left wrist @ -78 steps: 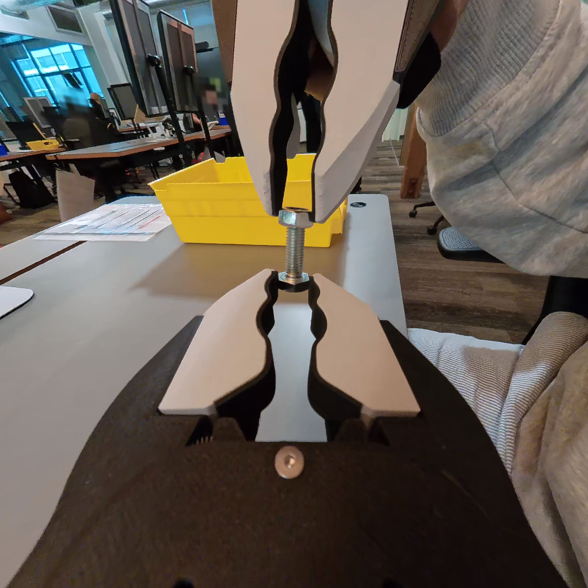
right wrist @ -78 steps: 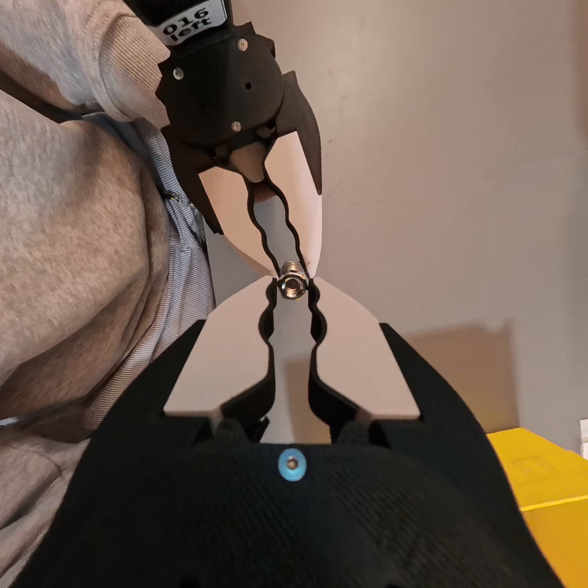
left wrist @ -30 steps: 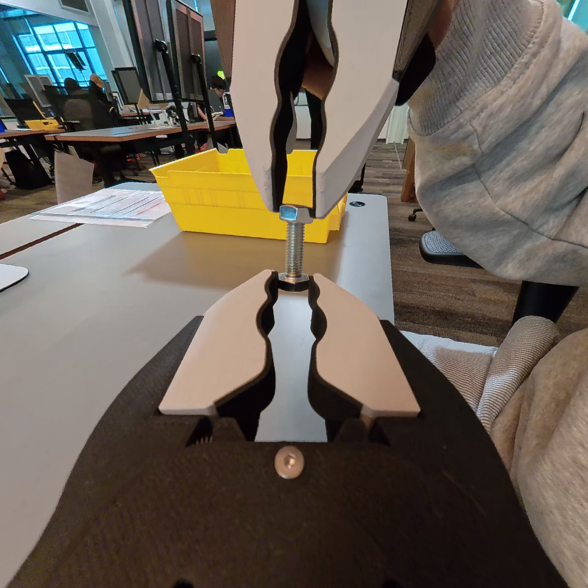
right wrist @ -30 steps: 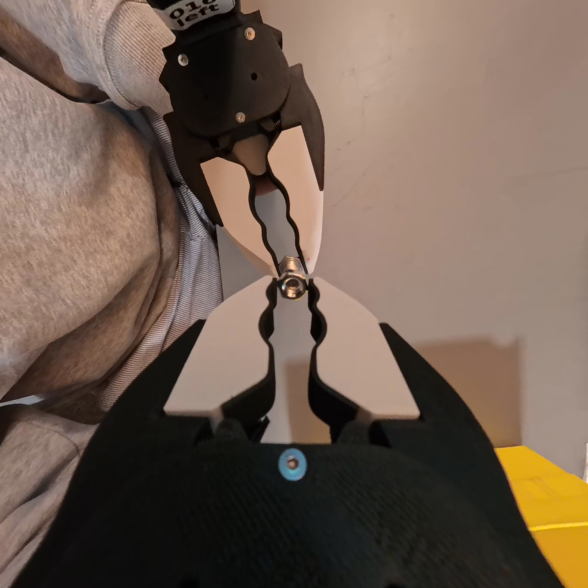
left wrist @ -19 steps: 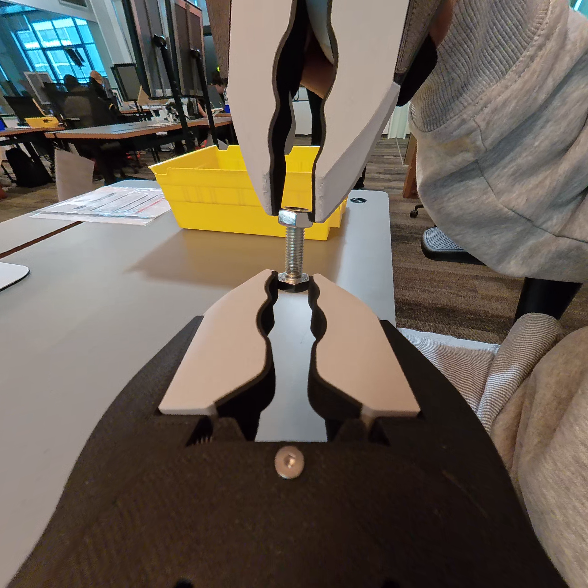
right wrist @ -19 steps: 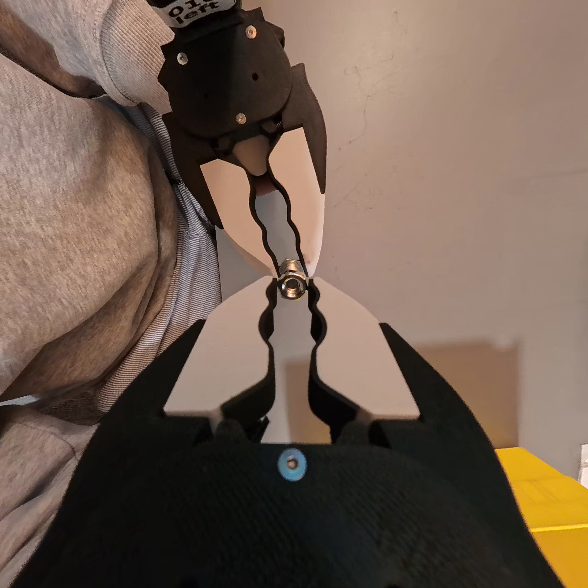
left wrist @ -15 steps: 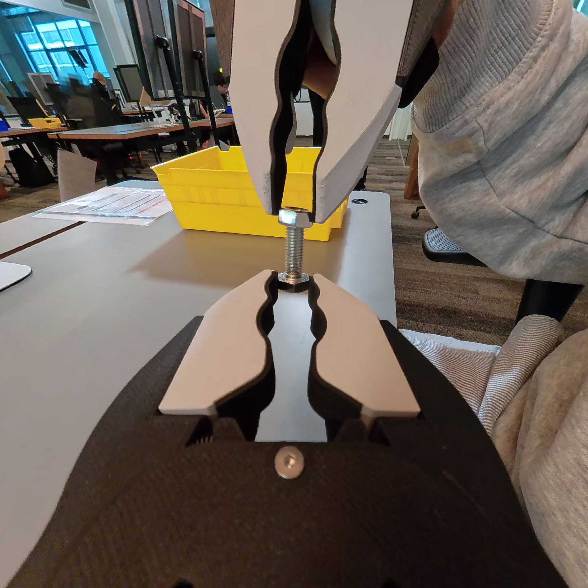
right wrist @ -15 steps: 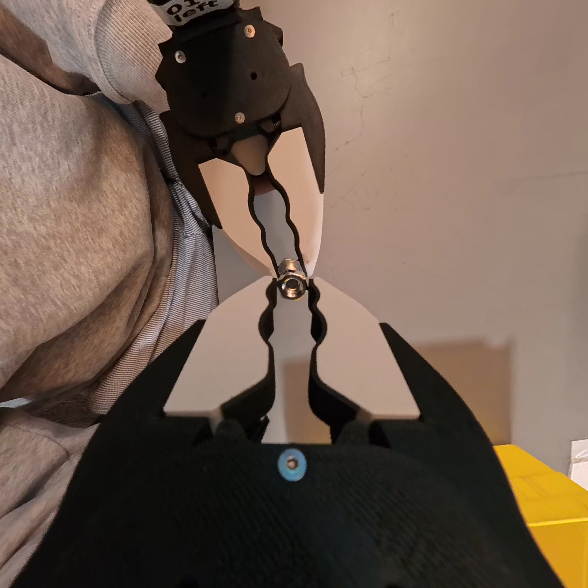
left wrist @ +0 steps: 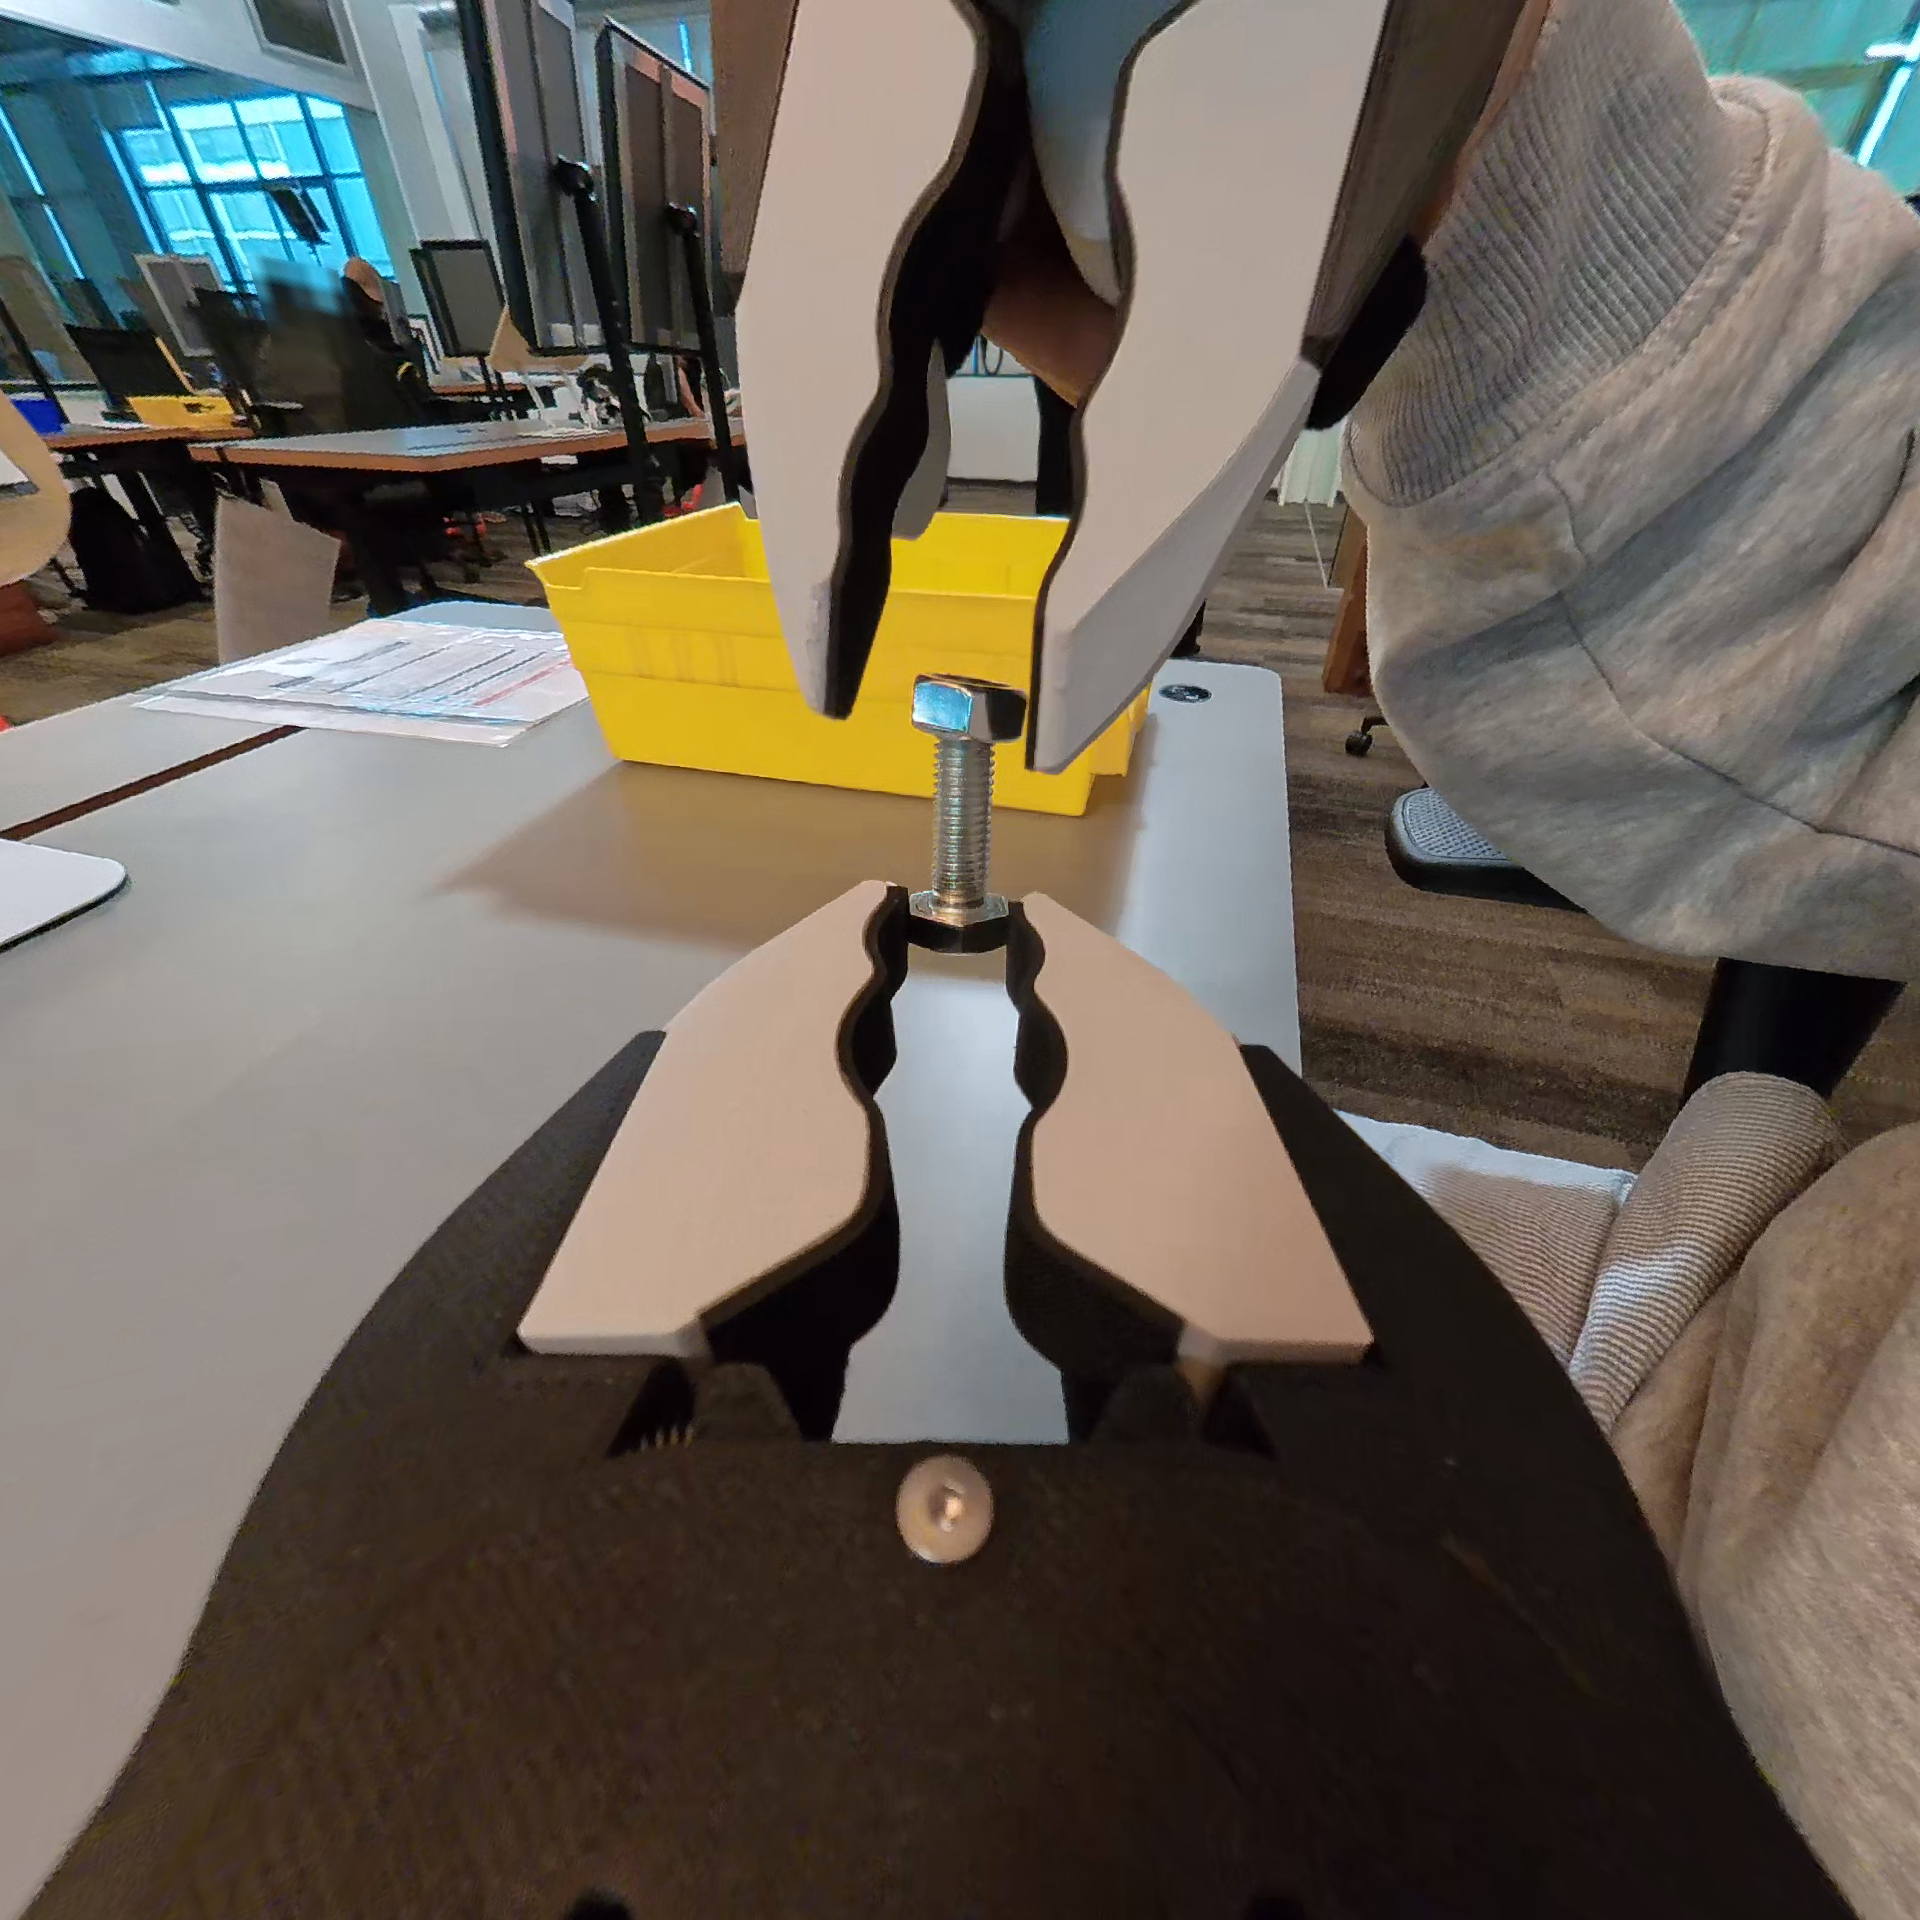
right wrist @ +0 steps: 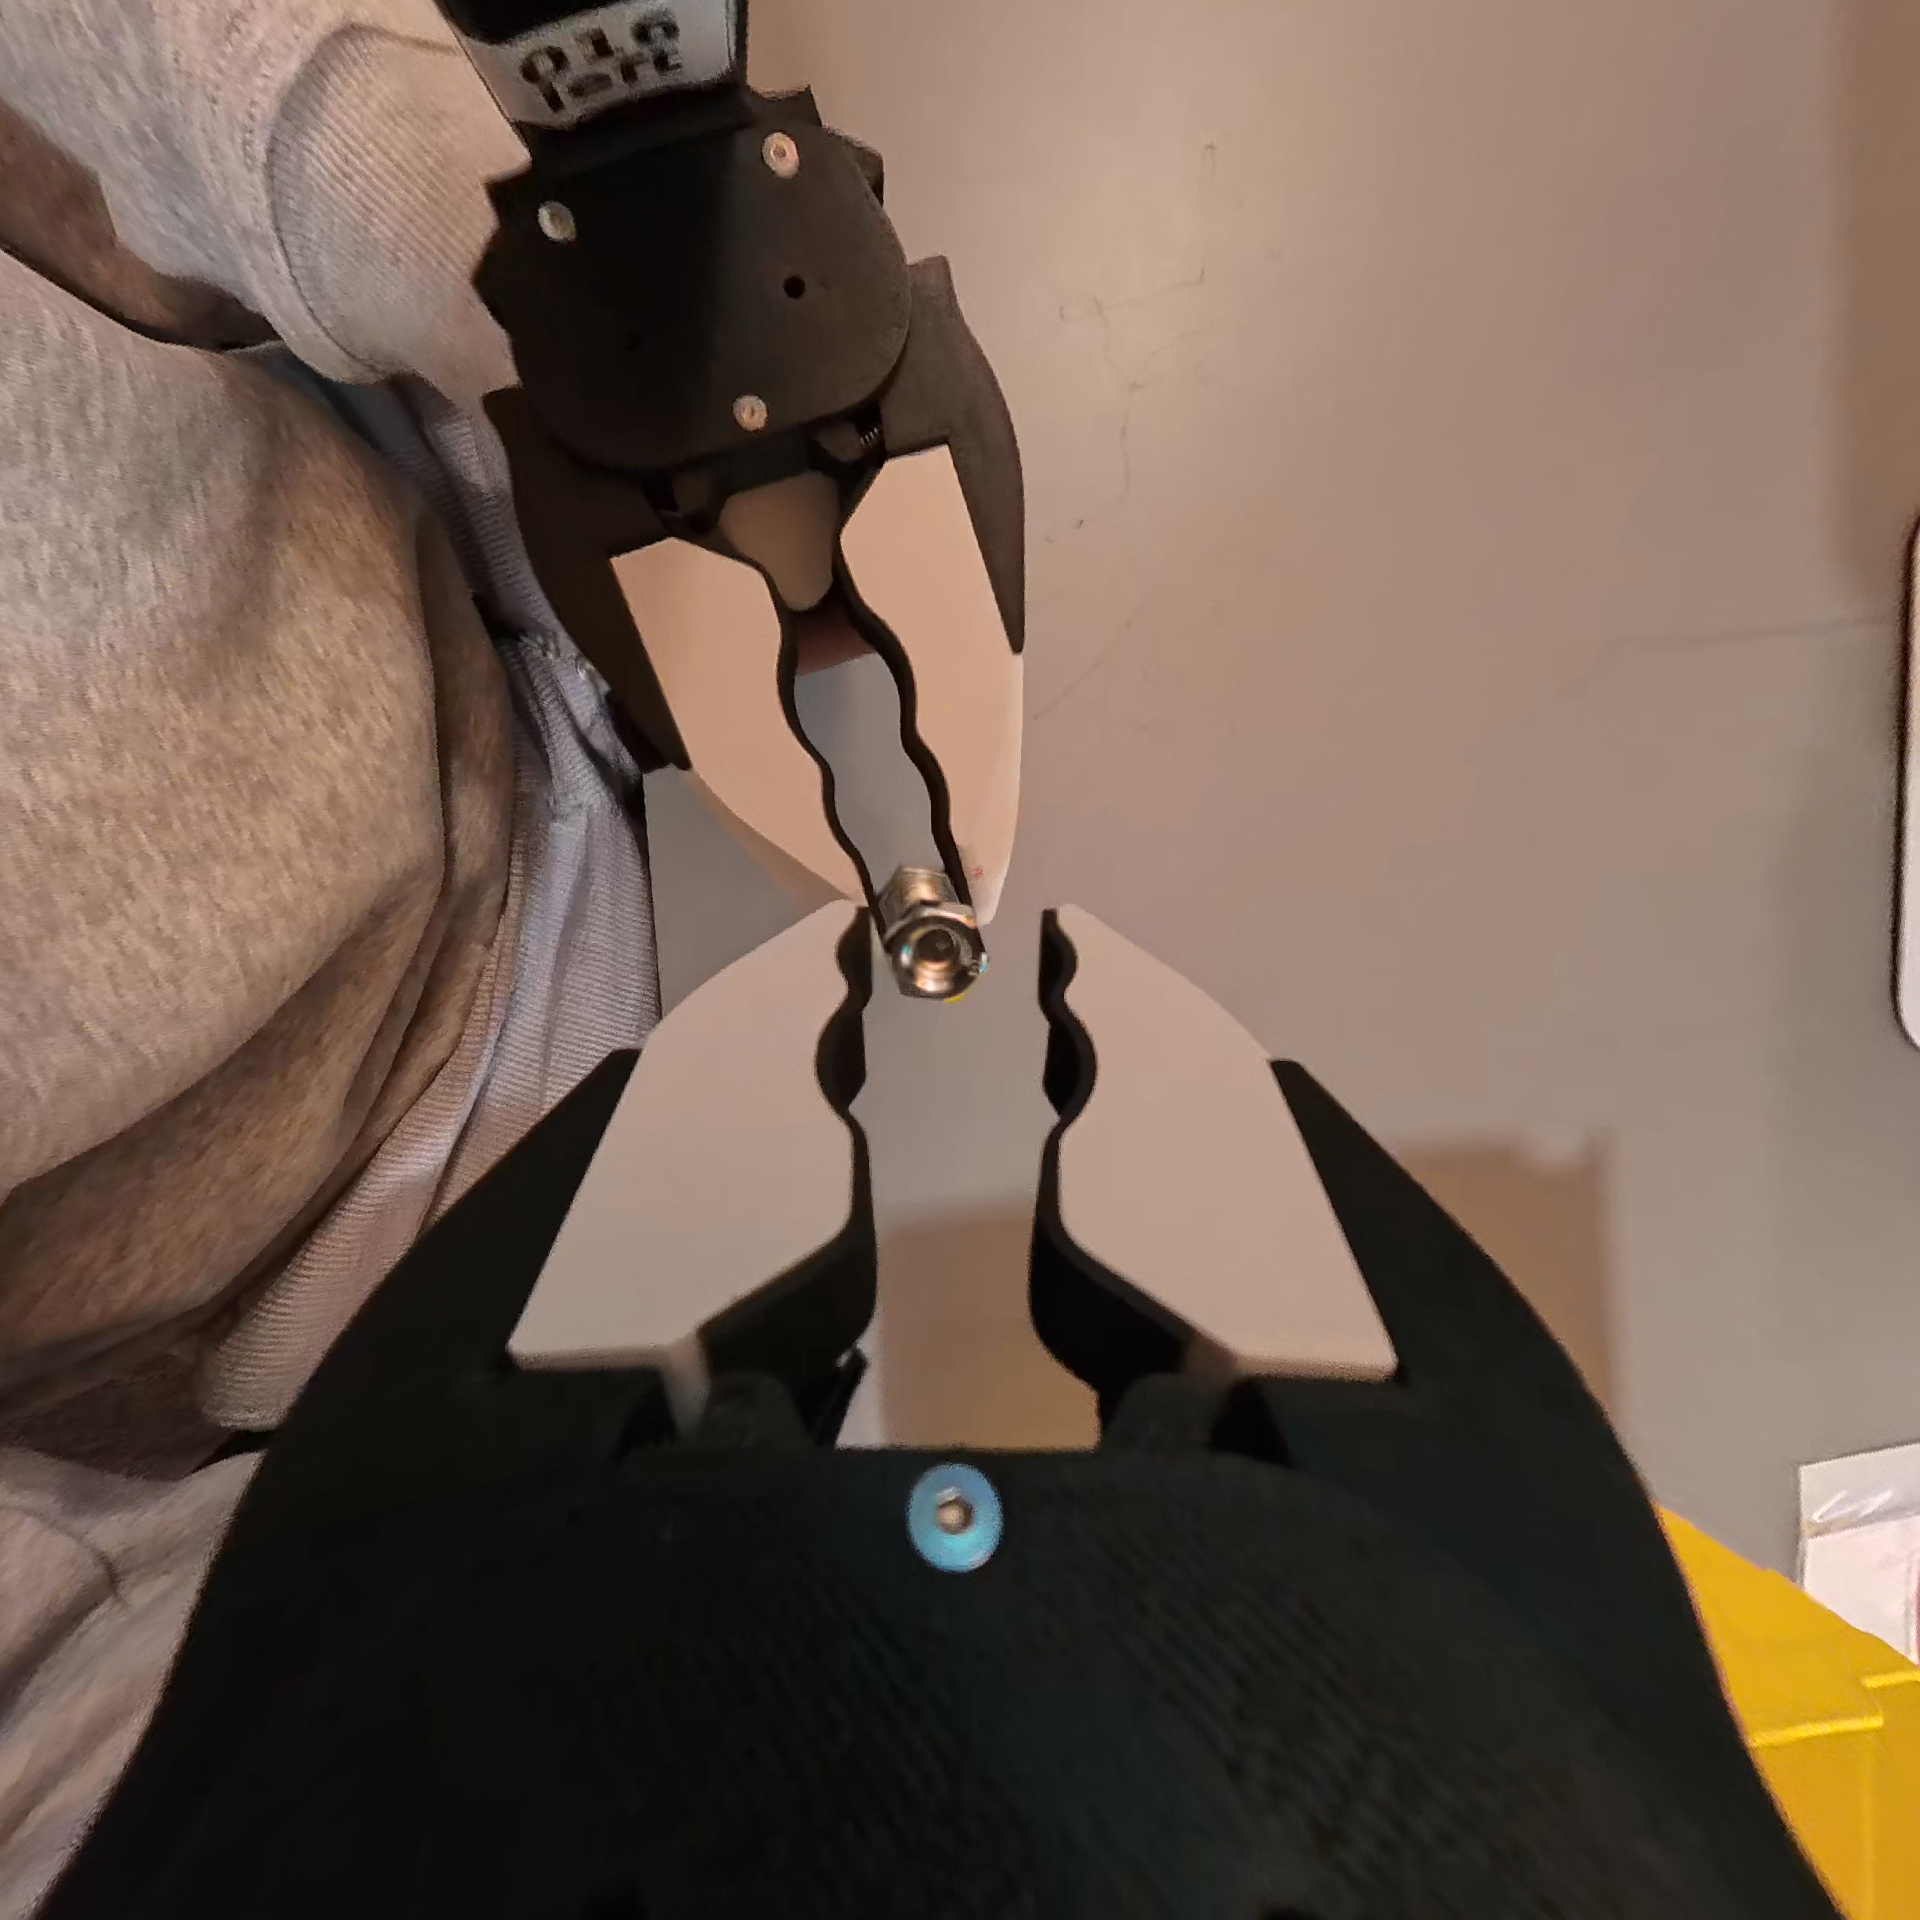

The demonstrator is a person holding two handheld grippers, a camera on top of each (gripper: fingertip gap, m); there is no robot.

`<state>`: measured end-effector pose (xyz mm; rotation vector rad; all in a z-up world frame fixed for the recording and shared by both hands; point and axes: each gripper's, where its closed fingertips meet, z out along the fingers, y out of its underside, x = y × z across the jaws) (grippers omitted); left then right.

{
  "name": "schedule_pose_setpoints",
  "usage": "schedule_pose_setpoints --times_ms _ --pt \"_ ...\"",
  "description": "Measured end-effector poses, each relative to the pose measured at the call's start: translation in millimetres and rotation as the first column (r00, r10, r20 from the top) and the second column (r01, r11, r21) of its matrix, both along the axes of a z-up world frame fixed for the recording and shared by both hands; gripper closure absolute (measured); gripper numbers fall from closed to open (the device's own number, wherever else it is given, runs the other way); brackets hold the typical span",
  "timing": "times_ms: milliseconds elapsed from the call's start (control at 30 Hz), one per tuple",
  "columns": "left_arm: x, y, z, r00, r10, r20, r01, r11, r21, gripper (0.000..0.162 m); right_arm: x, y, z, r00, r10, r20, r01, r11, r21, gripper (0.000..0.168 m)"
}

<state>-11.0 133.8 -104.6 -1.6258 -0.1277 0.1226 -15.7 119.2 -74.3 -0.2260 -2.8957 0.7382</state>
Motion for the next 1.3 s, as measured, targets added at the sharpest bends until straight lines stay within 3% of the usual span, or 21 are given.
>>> schedule_pose_setpoints --times_ms 133,233,300,367,400,433,467,500,533,600,667,733,767,933,1300 --pt "-6.8 -4.7 6.7 0.999 0.025 0.030 -0.027 0.998 0.049 0.143 -2.4 -15.6 31.1 0.995 0.045 -0.084 -0.061 0.978 -0.201 0.131" --pt "-15.9 -12.2 14.5 0.996 0.057 0.065 -0.064 0.992 0.105 0.143 -14.9 -24.0 71.3 0.975 0.000 -0.221 -0.103 0.885 -0.453 0.125" --pt "-22.8 -18.8 19.7 0.993 0.078 0.088 -0.090 0.985 0.145 0.143 -18.1 -26.8 97.8 0.967 -0.069 -0.247 -0.118 0.736 -0.666 0.121" --pt "-29.7 -25.4 23.3 0.989 0.096 0.109 -0.114 0.978 0.175 0.143 -23.2 -17.7 111.2 0.964 -0.196 -0.179 -0.061 0.492 -0.868 0.127" --pt "-33.0 -28.3 24.4 0.987 0.105 0.119 -0.126 0.974 0.186 0.143 -26.9 -6.8 107.1 0.953 -0.282 -0.109 -0.005 0.344 -0.939 0.132" --pt "-35.7 -30.4 24.7 0.986 0.111 0.128 -0.135 0.972 0.192 0.143 -30.4 5.0 96.1 0.927 -0.370 -0.056 0.023 0.206 -0.978 0.125" --pt "-37.8 -31.6 24.9 0.984 0.115 0.135 -0.141 0.970 0.196 0.143 -34.6 15.5 77.9 0.890 -0.456 -0.016 0.043 0.119 -0.992 0.118" --pt "-39.4 -32.4 24.8 0.983 0.118 0.140 -0.145 0.969 0.198 0.143 -40.3 21.3 57.4 0.853 -0.522 0.021 0.081 0.091 -0.993 0.112" --pt "-40.3 -32.5 24.4 0.982 0.122 0.142 -0.149 0.969 0.197 0.143 -45.5 22.0 45.1 0.835 -0.547 0.063 0.128 0.082 -0.988 0.109" --pt "-39.7 -31.6 23.4 0.983 0.123 0.137 -0.148 0.970 0.191 0.143 -40.2 6.1 49.4 0.891 -0.443 0.094 0.152 0.097 -0.984 0.109" --pt "-38.3 -29.5 20.7 0.985 0.125 0.122 -0.145 0.974 0.176 0.143 -30.8 -9.1 47.5 0.921 -0.389 0.021 0.106 0.198 -0.974 0.121" --pt "-36.5 -26.5 20.1 0.986 0.120 0.116 -0.139 0.975 0.173 0.143 -30.3 -12.4 33.6 0.899 -0.433 -0.070 0.074 0.308 -0.948 0.134" --pt "-35.3 -24.7 19.6 0.986 0.115 0.117 -0.134 0.976 0.171 0.143 -30.5 -11.6 33.1 0.890 -0.447 -0.089 0.067 0.321 -0.945 0.137" --pt "-27.9 -20.1 16.8 0.990 0.100 0.100 -0.115 0.982 0.152 0.143 -32.9 -7.4 32.7 0.906 -0.424 -0.011 0.115 0.272 -0.955 0.139" --pt "-31.0 -25.9 15.0 0.987 0.124 0.099 -0.138 0.979 0.147 0.143 -28.0 -25.0 28.2 0.910 -0.408 -0.069 0.083 0.344 -0.935 0.142"
